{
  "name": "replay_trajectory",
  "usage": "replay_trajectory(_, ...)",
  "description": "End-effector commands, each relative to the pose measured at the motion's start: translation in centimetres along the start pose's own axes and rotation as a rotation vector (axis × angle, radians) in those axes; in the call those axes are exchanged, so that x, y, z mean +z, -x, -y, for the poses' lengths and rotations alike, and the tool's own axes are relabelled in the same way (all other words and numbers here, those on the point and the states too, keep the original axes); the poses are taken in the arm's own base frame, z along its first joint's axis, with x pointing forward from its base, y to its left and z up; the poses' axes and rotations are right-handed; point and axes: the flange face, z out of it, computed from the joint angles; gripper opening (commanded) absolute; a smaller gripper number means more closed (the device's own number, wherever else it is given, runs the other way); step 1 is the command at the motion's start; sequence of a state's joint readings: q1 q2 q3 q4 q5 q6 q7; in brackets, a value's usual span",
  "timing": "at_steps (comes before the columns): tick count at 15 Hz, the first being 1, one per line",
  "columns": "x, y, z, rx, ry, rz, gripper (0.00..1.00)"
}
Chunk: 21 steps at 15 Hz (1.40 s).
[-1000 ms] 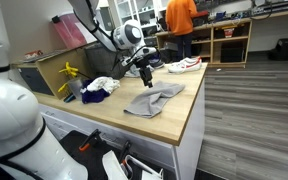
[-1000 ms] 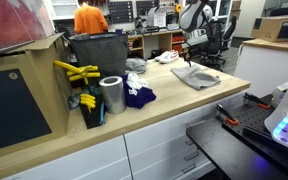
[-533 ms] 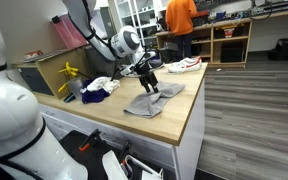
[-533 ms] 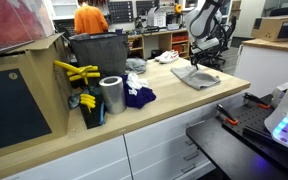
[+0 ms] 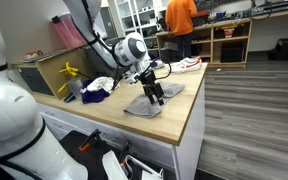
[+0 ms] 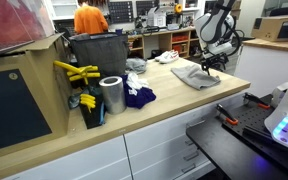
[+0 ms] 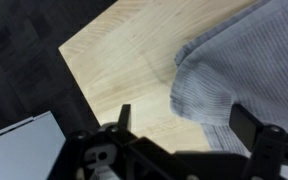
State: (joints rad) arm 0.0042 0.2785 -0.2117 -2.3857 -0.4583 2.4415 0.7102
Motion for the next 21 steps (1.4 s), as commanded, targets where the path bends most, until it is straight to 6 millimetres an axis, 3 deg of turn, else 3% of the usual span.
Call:
replay_trajectory(1,0.3,0.7,-3.2,0.071,-0.028,0.017,1.00)
replay_trajectory(8,0.8,-0.7,-3.8,0.395,-0.083,0.014,1.00)
replay_trajectory(16,2.3,-0.3,-3.0,0.501,-0.080,0.041,1.00)
replay_trajectory(17,2.5,-0.4,-2.8,0.507,-0.085,0.045,0.75)
replay_trajectory(18,2.6,-0.4,-2.6,0.510,-0.086,0.043,0.72)
replay_trajectory(21,2.9,-0.5,-2.2,0.514,-0.093,0.027,0.49)
